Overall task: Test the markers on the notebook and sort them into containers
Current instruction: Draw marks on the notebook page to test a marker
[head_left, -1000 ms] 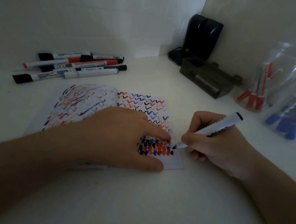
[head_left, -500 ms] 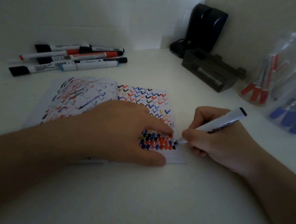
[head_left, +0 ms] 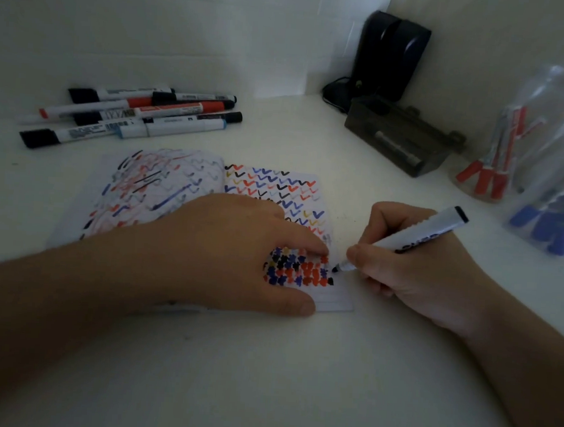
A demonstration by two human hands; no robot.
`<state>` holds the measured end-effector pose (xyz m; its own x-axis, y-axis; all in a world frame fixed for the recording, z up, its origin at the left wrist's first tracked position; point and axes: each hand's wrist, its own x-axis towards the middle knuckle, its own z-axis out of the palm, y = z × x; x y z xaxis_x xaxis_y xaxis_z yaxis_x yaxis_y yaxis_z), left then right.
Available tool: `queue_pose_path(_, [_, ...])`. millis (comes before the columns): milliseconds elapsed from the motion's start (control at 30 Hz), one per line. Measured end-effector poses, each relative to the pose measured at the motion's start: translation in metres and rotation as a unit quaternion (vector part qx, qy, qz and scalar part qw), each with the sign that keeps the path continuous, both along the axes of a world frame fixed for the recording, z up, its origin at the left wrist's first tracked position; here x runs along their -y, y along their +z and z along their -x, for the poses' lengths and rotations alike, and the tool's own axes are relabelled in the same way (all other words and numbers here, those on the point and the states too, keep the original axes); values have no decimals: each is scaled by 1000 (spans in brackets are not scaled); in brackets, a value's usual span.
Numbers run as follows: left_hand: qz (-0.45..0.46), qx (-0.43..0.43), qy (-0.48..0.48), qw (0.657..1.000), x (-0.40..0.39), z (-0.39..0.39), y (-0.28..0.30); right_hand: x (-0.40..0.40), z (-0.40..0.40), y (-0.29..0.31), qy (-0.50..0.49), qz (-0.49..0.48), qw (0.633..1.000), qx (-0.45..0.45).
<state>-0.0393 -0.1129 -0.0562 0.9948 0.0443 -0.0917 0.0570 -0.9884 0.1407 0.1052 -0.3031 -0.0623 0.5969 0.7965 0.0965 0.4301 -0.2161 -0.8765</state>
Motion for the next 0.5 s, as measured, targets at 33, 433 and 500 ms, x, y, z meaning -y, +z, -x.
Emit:
queue_pose_path(33, [22, 16, -1, 1000, 0, 2, 0, 0, 0, -1, 7, -4, 1000, -8])
queue_pose_path(433, [296, 88, 49, 950, -28, 9, 4, 2, -12, 0, 138, -167, 916, -337])
queue_pose_path(500, [303, 91, 50, 947, -27, 9, 5, 2, -14, 0, 139, -164, 918, -332])
